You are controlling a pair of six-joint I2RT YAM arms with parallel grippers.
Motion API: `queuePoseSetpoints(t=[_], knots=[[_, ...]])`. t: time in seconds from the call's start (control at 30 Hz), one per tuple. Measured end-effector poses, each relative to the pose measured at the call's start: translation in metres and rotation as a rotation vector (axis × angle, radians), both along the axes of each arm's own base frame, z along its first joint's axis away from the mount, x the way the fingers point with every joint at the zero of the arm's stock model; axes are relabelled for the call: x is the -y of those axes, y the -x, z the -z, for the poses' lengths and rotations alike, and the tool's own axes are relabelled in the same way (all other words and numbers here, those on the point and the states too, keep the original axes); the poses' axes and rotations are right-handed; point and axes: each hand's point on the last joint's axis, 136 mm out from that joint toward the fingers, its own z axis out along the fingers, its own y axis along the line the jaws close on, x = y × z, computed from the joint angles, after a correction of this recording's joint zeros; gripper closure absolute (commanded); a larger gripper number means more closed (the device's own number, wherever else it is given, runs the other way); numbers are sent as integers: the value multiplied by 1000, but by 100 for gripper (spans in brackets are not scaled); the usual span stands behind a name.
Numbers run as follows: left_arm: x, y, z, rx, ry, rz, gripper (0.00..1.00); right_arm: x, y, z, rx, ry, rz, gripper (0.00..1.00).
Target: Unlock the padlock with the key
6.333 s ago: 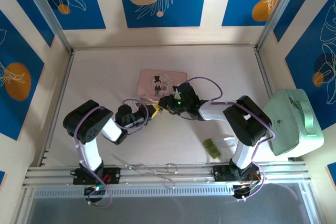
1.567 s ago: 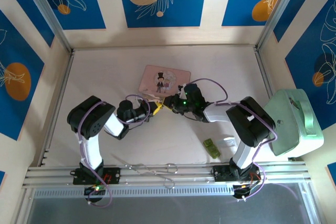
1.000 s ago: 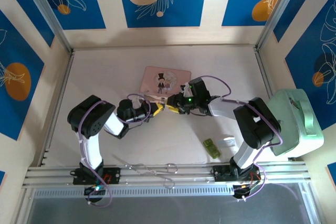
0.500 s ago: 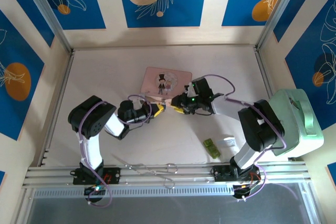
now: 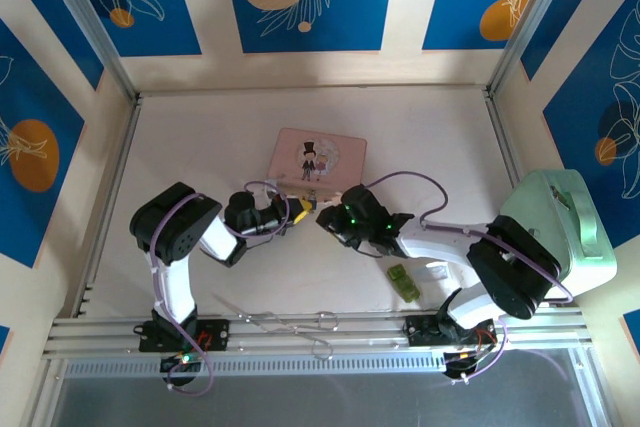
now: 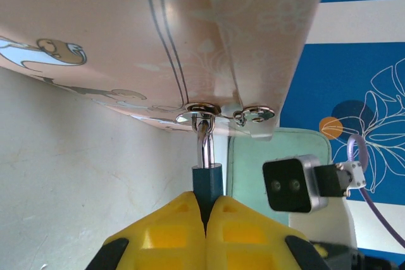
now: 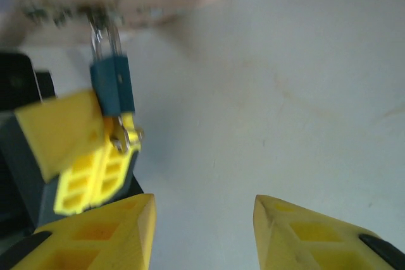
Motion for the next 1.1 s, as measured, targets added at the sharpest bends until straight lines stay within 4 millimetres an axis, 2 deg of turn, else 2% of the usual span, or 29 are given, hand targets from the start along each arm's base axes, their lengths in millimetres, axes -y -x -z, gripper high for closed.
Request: queuePoseSetpoints(t=[0.17, 0.5, 0.73, 1.1], knots=[[0, 0, 0, 0, 0, 0, 100, 1, -15, -9, 58, -9, 51, 58], [0, 1, 0, 0, -1, 1, 100, -20, -45, -17, 112, -58, 69, 60], [0, 1, 0, 1, 0, 1, 100, -21, -53, -9, 96, -85, 74, 60], [-1, 2, -1, 3, 1, -1, 100, -31, -61, -12, 115, -131, 55, 64]])
